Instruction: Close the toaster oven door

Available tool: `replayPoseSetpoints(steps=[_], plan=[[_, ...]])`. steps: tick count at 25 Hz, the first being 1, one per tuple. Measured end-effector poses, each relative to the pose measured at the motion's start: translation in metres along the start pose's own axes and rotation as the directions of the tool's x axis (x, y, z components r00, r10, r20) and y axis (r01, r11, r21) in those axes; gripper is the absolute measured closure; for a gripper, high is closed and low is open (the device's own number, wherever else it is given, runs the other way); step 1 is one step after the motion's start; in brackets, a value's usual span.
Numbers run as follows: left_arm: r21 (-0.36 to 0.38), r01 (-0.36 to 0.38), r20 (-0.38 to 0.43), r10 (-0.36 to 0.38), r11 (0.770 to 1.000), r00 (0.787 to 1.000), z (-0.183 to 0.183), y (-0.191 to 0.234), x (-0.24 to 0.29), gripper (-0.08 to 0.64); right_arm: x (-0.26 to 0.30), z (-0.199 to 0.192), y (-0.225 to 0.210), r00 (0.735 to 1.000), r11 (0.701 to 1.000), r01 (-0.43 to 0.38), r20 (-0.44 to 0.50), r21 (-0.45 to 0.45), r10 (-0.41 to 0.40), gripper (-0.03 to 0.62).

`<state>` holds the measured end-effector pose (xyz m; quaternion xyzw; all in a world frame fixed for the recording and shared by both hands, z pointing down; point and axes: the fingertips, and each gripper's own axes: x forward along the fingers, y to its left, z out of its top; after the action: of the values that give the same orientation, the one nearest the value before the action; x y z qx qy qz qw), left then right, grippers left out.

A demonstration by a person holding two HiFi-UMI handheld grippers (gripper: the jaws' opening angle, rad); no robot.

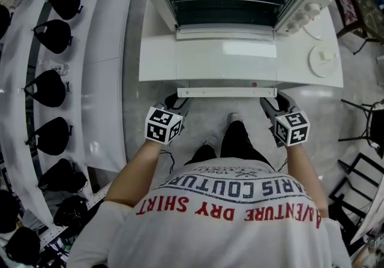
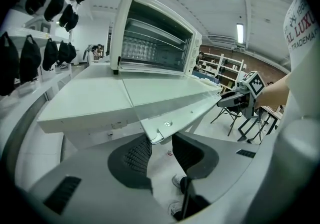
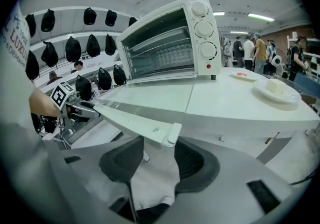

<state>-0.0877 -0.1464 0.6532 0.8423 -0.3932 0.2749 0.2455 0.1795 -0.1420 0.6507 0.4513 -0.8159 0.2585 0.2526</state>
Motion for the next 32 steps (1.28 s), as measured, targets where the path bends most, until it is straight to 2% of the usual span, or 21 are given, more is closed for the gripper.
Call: replayPoseSetpoints(steps=[16, 24, 32], plan=[[-0.055, 0.011, 0.049, -0.008, 0.998, 0.999, 0.015, -0.005, -0.014, 0.422, -0.013, 0.015, 0.006, 0.999, 0.999, -0.033, 0.045, 0.032, 0.031, 0.403], [-0.045, 0.007, 0.089, -0.003, 0.999, 0.996, 0.035, -0.011, -0.031, 0.422, -0.030, 0.035, 0.010, 0.995, 0.999, -0.041, 0.090, 0.017, 0.039, 0.407], [-0.042, 0.011, 0.137, -0.006, 0.999, 0.991, 0.060, -0.017, -0.050, 0.434, -0.047, 0.061, 0.011, 0.988, 1.000, -0.024, 0.151, -0.005, 0.024, 0.437]])
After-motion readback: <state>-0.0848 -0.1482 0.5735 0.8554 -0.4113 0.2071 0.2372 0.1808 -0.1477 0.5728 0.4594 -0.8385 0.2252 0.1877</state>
